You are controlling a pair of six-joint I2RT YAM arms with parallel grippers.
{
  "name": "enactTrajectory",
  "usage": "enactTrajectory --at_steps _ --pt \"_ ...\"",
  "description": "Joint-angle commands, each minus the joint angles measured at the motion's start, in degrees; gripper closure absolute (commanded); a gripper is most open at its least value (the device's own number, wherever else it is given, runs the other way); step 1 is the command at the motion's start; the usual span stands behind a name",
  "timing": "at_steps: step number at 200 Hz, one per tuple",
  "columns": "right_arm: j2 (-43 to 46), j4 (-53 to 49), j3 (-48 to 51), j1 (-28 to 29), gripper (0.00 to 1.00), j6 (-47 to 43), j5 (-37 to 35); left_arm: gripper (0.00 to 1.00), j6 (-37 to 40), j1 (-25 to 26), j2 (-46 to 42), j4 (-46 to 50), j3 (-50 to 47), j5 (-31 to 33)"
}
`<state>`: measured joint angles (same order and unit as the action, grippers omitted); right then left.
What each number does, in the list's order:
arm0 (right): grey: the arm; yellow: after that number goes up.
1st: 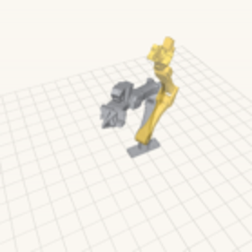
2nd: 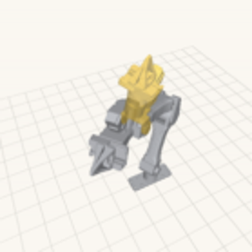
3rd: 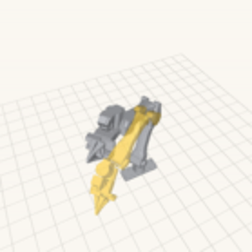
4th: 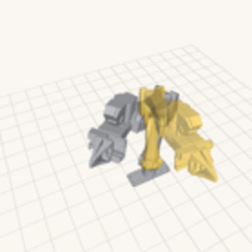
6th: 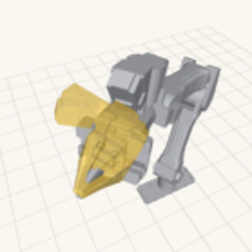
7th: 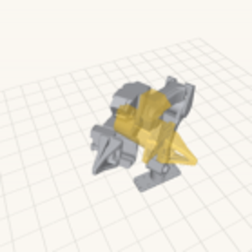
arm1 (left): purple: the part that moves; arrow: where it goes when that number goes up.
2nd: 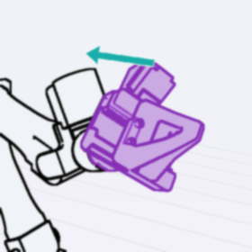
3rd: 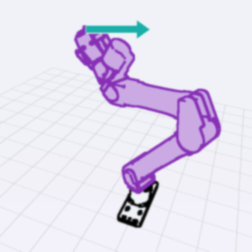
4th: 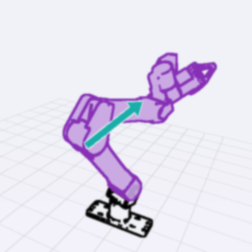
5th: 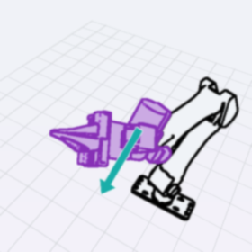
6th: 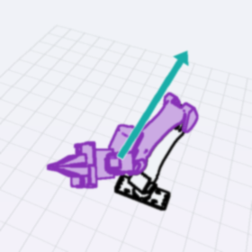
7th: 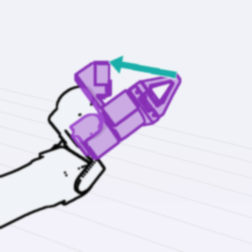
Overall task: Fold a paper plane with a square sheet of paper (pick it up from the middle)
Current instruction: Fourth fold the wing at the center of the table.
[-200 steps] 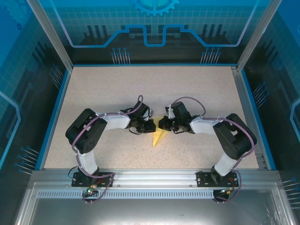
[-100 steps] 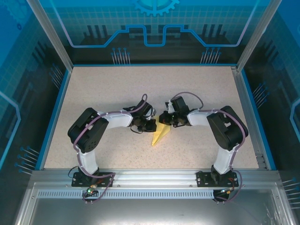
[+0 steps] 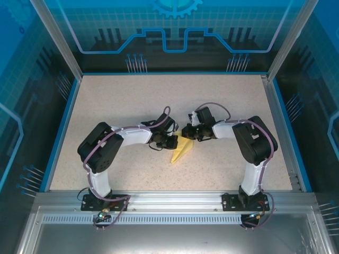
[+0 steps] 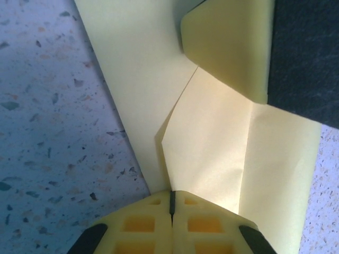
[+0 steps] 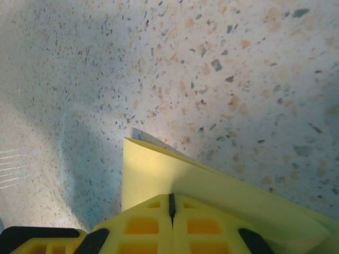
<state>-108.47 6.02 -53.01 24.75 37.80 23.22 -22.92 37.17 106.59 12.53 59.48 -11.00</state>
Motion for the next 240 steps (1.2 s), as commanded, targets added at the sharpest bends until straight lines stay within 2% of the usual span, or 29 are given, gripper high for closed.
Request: enactTrajectory --at_steps 1,96,131,164,191,240 --pt "-0.8 0.4 0.9 -3.0 0.98 -1.8 -1.9 0.95 2.4 0.2 4.8 6.4 -2.7 7.3" --pt "1.7 0.6 0.7 -7.7 0.98 -3.6 -0.4 0.95 3.3 0.6 4.8 6.5 -2.9 6.4" --pt "6.4 -0.3 1.5 -4.7 0.98 -3.0 0.1 0.95 3.6 0.6 4.6 6.5 -2.0 5.6" --pt "9.6 -0.3 4.2 0.7 0.98 -1.1 -0.9 0.94 3.8 0.7 4.3 6.5 -1.1 4.9" --pt "9.0 -0.5 6.1 4.4 0.98 0.8 -1.0 0.93 3.4 0.7 3.2 6.5 -1.0 4.4" --pt "7.7 0.0 9.3 5.7 0.98 2.0 -1.5 0.89 2.4 0.7 -1.0 6.0 -1.5 2.5"
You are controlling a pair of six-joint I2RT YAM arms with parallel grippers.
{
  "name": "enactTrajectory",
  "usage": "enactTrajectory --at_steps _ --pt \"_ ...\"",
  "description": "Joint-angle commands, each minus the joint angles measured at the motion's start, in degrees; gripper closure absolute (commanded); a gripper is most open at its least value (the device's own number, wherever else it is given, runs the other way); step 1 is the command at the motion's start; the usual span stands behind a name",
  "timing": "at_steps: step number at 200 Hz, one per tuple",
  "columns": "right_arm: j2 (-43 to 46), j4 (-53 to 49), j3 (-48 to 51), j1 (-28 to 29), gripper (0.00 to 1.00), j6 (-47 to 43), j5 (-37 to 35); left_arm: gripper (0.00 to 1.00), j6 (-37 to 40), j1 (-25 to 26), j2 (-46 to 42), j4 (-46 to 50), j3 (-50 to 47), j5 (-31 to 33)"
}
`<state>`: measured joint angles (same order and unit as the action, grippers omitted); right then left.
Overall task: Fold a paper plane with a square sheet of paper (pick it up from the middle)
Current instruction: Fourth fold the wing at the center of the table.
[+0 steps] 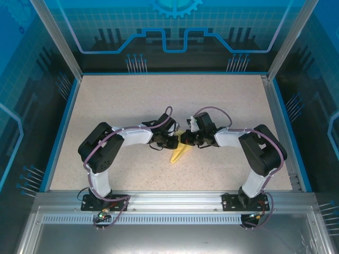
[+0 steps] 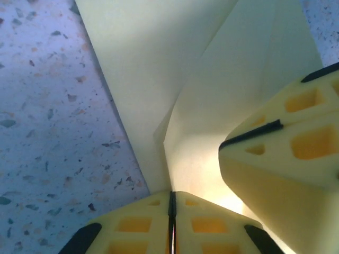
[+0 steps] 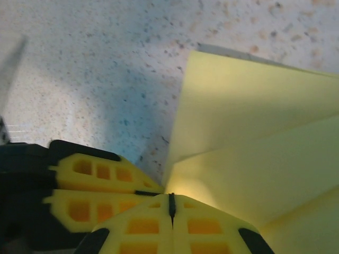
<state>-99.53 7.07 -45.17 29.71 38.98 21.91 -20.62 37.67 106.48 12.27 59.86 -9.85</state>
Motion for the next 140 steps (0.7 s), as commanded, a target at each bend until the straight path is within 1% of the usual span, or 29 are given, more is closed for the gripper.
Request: enactTrajectory --at_steps 1,14,32,52,71,84,115,140 --pt "-1.3 -1.2 1.5 0.8 0.98 0.8 -0.1 0.89 0.0 0.2 -1.0 6.3 -1.8 1.3" --pt "-1.5 -1.2 2.0 0.9 0.98 0.7 -0.3 0.88 -0.6 0.2 -2.5 5.8 -2.3 0.4" --pt "-1.3 -1.4 3.0 1.1 0.98 0.7 -0.3 0.84 -1.6 0.2 -4.7 5.3 -2.9 -0.5" --pt "-1.1 -1.0 3.9 1.4 0.98 0.8 -0.4 0.83 -3.1 0.2 -7.3 4.7 -3.9 -2.0" --pt "-1.2 -0.5 4.6 1.5 0.99 1.0 -0.4 0.78 -4.3 0.5 -9.5 4.7 -4.5 -2.6" --pt "-1.2 0.0 4.9 1.7 0.99 1.2 -0.4 0.77 -5.1 0.8 -10.8 5.1 -4.7 -3.0" --pt "-1.0 0.6 5.3 1.9 0.99 1.4 -0.4 0.78 -6.7 3.1 -12.5 5.6 -4.8 -4.5" --pt "-0.4 1.1 5.7 2.2 0.99 1.5 -0.3 0.82 -7.8 4.4 -11.6 5.3 -6.0 -4.3"
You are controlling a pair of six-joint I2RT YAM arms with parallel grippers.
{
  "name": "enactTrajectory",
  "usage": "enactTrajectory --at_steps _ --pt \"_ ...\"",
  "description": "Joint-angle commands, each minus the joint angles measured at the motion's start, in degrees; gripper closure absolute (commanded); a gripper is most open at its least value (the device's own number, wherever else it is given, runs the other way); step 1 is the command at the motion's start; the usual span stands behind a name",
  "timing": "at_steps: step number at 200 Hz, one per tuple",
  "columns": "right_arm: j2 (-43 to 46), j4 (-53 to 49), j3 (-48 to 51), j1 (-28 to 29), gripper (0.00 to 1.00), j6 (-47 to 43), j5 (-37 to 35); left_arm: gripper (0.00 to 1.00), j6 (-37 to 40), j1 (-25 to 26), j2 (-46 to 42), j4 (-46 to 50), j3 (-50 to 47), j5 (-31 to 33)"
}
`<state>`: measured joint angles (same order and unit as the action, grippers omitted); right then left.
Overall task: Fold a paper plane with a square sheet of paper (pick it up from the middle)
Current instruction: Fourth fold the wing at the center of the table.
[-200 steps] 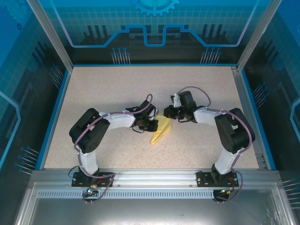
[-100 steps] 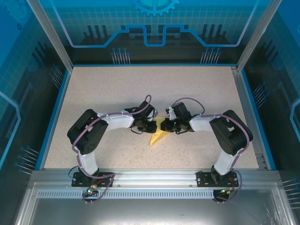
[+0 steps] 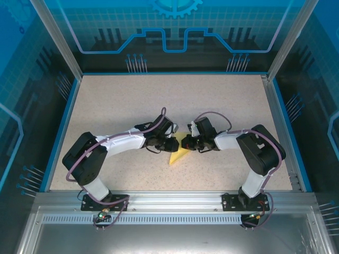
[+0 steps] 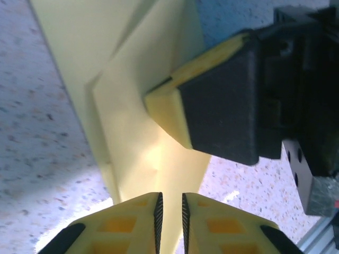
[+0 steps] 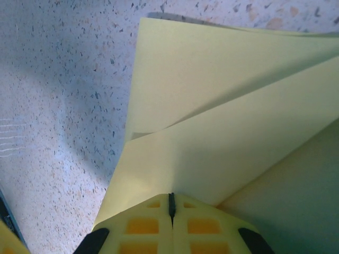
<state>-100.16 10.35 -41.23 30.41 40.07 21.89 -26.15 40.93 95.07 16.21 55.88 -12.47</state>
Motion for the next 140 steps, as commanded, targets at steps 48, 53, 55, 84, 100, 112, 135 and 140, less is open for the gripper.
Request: enactTrajectory --at_steps 48,53,55,84,100,112,135,140 --pt "0.2 -1.3 2.5 2.2 0.99 0.6 -0.1 0.87 -4.3 2.2 0.1 -0.8 -5.4 0.9" --pt "0.3 -1.1 2.6 2.3 0.99 0.6 -0.1 0.87 -4.6 2.2 0.0 -1.0 -5.7 1.2" --pt "0.4 -1.1 2.7 2.3 0.99 0.6 -0.1 0.87 -4.7 2.3 -0.1 -1.1 -5.8 1.3" --pt "0.5 -0.8 3.2 2.7 0.99 0.6 -0.4 0.85 -6.2 2.8 -1.6 -1.9 -7.5 2.2" --pt "0.5 -0.5 3.6 2.8 0.99 0.9 -0.5 0.82 -6.9 2.9 -3.0 -1.6 -8.4 3.4" --pt "0.5 -0.4 3.8 2.9 0.99 0.9 -0.6 0.8 -7.3 2.8 -4.1 -1.3 -8.9 4.4" --pt "0.4 -0.1 4.1 2.9 0.99 1.1 -0.6 0.75 -7.9 2.8 -5.6 -1.8 -9.7 4.3" --pt "0.3 -0.1 4.2 2.9 0.99 1.1 -0.7 0.75 -8.1 2.8 -5.7 -1.9 -9.8 4.2"
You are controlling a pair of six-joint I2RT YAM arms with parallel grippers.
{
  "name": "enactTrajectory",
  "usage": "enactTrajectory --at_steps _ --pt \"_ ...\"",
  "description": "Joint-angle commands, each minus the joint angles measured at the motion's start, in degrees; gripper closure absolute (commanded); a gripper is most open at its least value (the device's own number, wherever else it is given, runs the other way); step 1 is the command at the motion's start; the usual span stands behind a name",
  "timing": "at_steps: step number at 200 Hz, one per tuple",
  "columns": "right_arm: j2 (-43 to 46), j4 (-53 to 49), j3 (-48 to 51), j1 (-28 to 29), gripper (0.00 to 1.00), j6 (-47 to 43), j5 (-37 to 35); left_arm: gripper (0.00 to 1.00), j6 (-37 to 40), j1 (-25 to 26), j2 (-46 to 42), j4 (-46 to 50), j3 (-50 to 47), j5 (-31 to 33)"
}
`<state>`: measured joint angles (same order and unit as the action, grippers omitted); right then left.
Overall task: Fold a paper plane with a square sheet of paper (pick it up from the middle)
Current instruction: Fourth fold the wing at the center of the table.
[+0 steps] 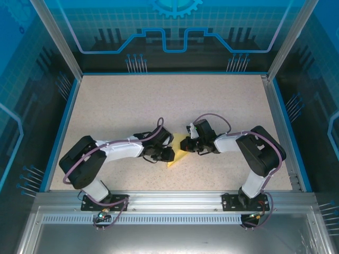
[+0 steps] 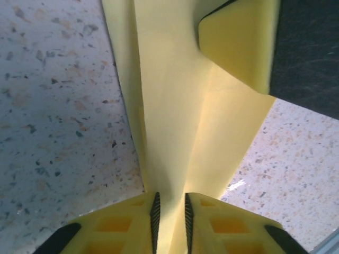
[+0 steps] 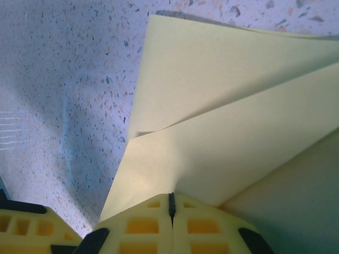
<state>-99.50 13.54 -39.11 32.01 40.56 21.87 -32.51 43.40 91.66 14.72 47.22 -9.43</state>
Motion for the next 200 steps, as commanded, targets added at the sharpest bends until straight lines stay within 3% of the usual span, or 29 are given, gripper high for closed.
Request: enactTrajectory --at_steps 1,72,200 --pt "-0.3 -3.3 2.1 1.3 0.99 0.6 -0.6 0.75 -1.7 0.3 -2.3 -0.5 -1.2 1.2" --pt "-0.2 -2.5 2.9 1.3 1.0 0.8 -0.4 0.76 -1.7 0.3 -0.2 -0.5 -1.7 1.9" --pt "-0.5 -1.6 4.1 1.3 1.0 1.2 -0.6 0.92 -3.4 0.3 1.2 -5.3 -3.5 -4.1"
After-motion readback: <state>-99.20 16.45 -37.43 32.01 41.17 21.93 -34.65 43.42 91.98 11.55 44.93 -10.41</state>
